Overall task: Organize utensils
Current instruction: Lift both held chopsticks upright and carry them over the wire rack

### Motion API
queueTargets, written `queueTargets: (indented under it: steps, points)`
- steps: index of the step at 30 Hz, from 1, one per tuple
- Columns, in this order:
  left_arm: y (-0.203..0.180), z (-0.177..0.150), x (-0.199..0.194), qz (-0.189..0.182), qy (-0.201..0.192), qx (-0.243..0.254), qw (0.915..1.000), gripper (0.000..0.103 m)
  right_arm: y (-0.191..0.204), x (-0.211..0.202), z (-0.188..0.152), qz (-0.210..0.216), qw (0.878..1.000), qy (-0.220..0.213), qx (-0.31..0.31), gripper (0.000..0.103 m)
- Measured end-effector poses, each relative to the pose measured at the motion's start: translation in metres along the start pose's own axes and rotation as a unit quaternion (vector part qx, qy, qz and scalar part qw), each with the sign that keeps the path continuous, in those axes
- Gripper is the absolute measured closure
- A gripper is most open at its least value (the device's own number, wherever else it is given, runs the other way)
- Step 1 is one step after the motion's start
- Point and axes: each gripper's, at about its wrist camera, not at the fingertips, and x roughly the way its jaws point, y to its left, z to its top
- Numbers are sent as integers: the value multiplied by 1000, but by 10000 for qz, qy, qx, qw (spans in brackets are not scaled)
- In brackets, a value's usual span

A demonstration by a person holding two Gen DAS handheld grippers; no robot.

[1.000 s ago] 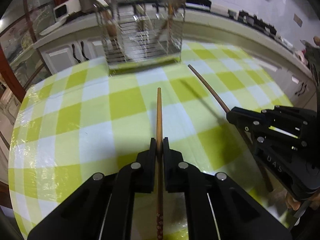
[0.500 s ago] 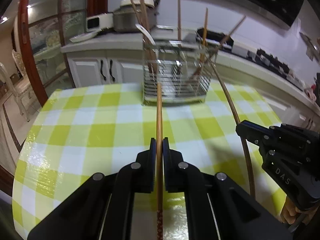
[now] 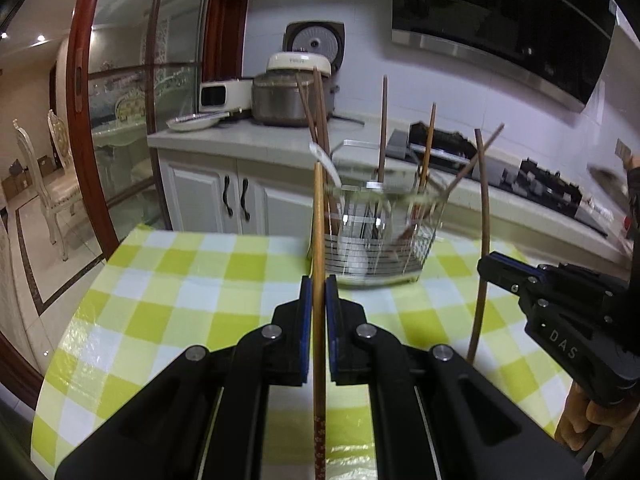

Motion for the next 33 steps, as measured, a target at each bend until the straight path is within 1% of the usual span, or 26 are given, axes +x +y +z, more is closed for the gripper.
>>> queueTargets:
  steps: [2, 7, 9, 14, 20, 24, 29, 33]
  points:
    - [-1, 7, -4, -2, -127, -2, 9999, 96, 0, -2, 5, 10, 10000, -69, -19, 95]
    - [-2, 25, -11, -26, -626, -66, 9980, 96, -1, -2, 20, 51, 9997, -238, -79, 95]
    - [-2, 32, -10, 8, -690, -99, 9976, 96, -2, -3, 25, 60, 9995, -290, -74, 95]
    - [-3, 46, -2, 498, -774, -252, 9954, 96, -6, -5, 36, 46, 9991, -403, -72, 95]
    - [-11, 54, 9, 806, -894, -346, 9921, 96, -13, -5, 49, 49, 9987, -514, -12, 95]
    - [-20, 62, 9, 907, -1044, -350, 9898, 96, -19, -7, 59, 50, 9981, -621, 33, 95]
    - [-29, 78, 8, 927, -1254, -357, 9871, 96, -24, -10, 79, 74, 9969, -780, 57, 95]
    - [-36, 96, 5, 778, -1438, -364, 9859, 96, -29, -12, 98, 97, 9960, -891, 67, 95]
